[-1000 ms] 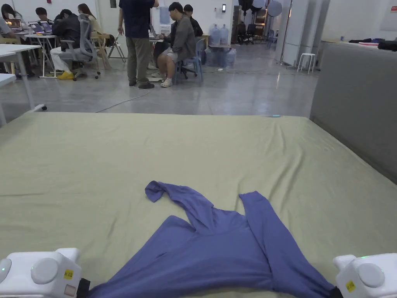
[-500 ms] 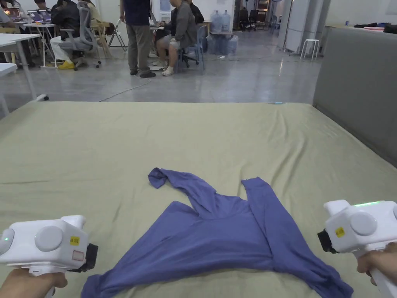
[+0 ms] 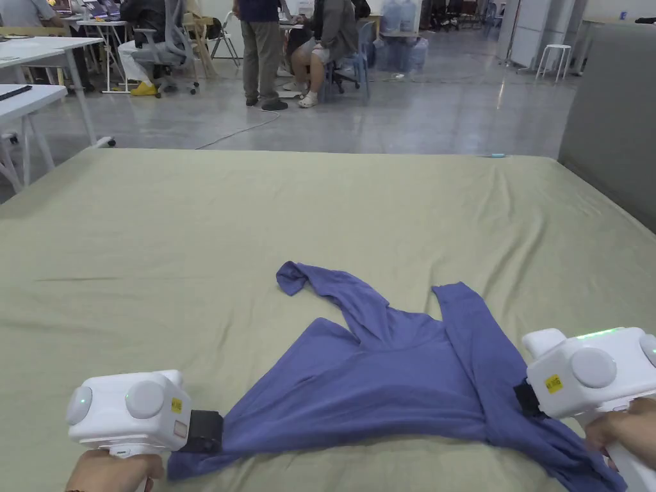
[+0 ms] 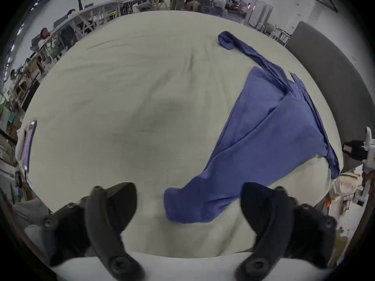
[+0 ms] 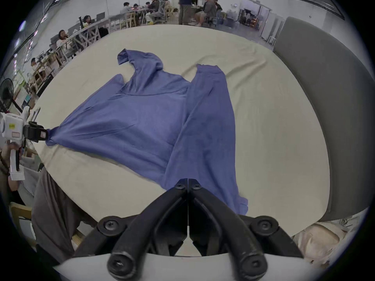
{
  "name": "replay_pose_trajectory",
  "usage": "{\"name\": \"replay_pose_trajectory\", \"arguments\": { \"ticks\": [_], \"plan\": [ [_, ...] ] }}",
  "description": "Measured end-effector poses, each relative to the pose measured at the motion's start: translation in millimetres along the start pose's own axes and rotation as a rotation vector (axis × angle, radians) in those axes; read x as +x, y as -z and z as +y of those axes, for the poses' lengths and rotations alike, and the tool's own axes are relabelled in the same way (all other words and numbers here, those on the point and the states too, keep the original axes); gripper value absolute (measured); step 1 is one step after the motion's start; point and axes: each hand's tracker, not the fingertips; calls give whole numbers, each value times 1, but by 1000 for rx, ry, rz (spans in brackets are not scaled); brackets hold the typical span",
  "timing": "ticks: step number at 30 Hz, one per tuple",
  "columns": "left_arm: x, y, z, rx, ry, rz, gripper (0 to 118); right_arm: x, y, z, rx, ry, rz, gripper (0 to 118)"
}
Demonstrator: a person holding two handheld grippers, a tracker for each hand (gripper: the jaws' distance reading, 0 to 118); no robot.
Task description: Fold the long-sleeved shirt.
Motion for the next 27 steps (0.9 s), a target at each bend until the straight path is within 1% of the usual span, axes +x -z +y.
{"name": "replay_pose_trajectory", "arguments": {
  "ticks": [1,3,4,5,6,7,8,9,10,11,12,13,14,15,16,18,20,24,26,27],
  "plan": [
    [-1,5,4,-3,0,0,70,-1,3,7,-4,-8,2,0],
    [9,13,-1,-1,14,9,53,-5,8,26,-8,-30,9,0],
    [9,18,1,-13,23,7,48,-4,6,39,-3,-46,11,0],
    [10,22,2,-26,36,2,48,-5,7,53,13,-57,10,0],
    [20,17,-6,-8,71,-1,33,-6,10,69,25,-62,14,0],
    [23,15,-5,6,104,-26,5,-6,14,86,34,-68,21,0],
    [24,13,-2,-13,84,-77,2,-5,15,102,44,-74,25,0],
    [26,12,2,-21,79,-51,2,-6,21,120,52,-84,30,0],
    [30,8,2,-16,102,-49,2,-6,30,137,53,-104,47,0],
    [32,6,3,2,117,-45,2,-7,40,154,52,-125,69,5],
    [32,5,6,0,113,-47,2,-7,49,169,48,-145,91,28],
    [31,4,10,-1,97,-66,2,-8,62,186,26,-166,104,63],
    [29,2,14,-3,73,-92,2,-9,74,198,-1,-186,101,74],
    [28,1,18,-2,55,-113,2,-11,87,212,-16,-212,90,71],
    [27,1,22,-3,43,-121,2,-12,98,221,-25,-239,57,71],
    [27,2,29,-1,35,-118,2,-15,123,238,-47,-296,39,71],
    [30,6,33,-15,47,-118,2,-16,147,250,-79,-337,62,71],
    [34,11,38,-39,51,-139,2,-22,184,261,-137,-383,70,71],
    [34,13,42,-46,52,-151,2,-26,202,259,-168,-440,75,71],
    [35,14,44,-48,53,-155,2,-28,211,257,-207,-488,66,70]
  ]
}}
